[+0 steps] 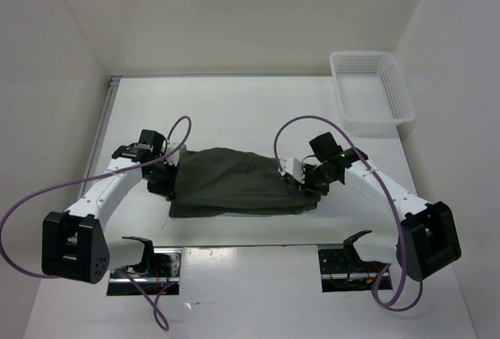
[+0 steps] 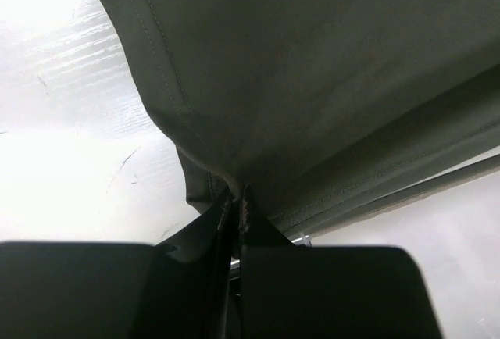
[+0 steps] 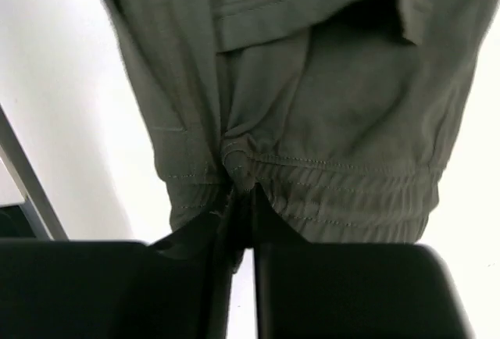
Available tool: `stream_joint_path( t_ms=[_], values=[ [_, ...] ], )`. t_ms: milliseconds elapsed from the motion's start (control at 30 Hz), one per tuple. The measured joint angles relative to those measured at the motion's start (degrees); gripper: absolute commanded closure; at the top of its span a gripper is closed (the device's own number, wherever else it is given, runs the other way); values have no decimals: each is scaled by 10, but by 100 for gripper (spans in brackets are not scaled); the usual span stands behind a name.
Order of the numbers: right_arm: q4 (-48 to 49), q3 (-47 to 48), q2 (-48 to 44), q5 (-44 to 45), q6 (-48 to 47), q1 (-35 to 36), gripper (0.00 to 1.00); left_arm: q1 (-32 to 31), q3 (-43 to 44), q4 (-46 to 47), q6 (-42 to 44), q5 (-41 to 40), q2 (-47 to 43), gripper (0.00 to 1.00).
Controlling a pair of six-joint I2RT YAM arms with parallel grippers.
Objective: Fold and stack the shorts
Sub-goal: Fold the shorts
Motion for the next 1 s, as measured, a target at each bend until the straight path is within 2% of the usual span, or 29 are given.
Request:
stream_joint_path(
  t_ms=[100, 133, 167, 200, 233, 300, 433, 567, 667, 767, 900, 1000],
  values=[
    [-6, -5, 0, 6, -28, 9, 71, -3, -1, 2, 0, -3, 1, 89],
    [-9, -5, 0, 9, -37, 11, 62, -3, -1, 4, 0, -6, 1, 86],
    [-12, -5, 0, 11, -46, 12, 45, -4, -1, 4, 0, -9, 2, 82],
    [-16, -5, 0, 16, -58, 12, 41, -6, -2, 5, 0, -13, 2, 75],
    [-21, -5, 0, 20, -65, 12, 39, -9, -3, 5, 0, -18, 2, 62],
    [-32, -4, -2, 27, -80, 12, 34, -14, -5, 3, 1, -31, 3, 54],
    [-73, 25, -22, 29, -80, 12, 34, -16, -7, -19, 1, -57, 5, 52],
    [-63, 97, -72, 13, -19, 12, 35, -17, -1, -31, 1, -80, 4, 52],
    [-29, 143, -89, -14, 37, 12, 35, -17, 39, -6, 1, -81, 16, 46],
    [12, 165, -60, -36, 96, 12, 35, -27, 111, 34, 1, -69, 70, 44],
    [71, 146, 17, -37, 154, 14, 53, -75, 142, 102, 0, -59, 150, 48],
    [99, 94, 54, 9, 175, 23, 68, -107, 127, 120, 1, -57, 191, 50]
  ],
)
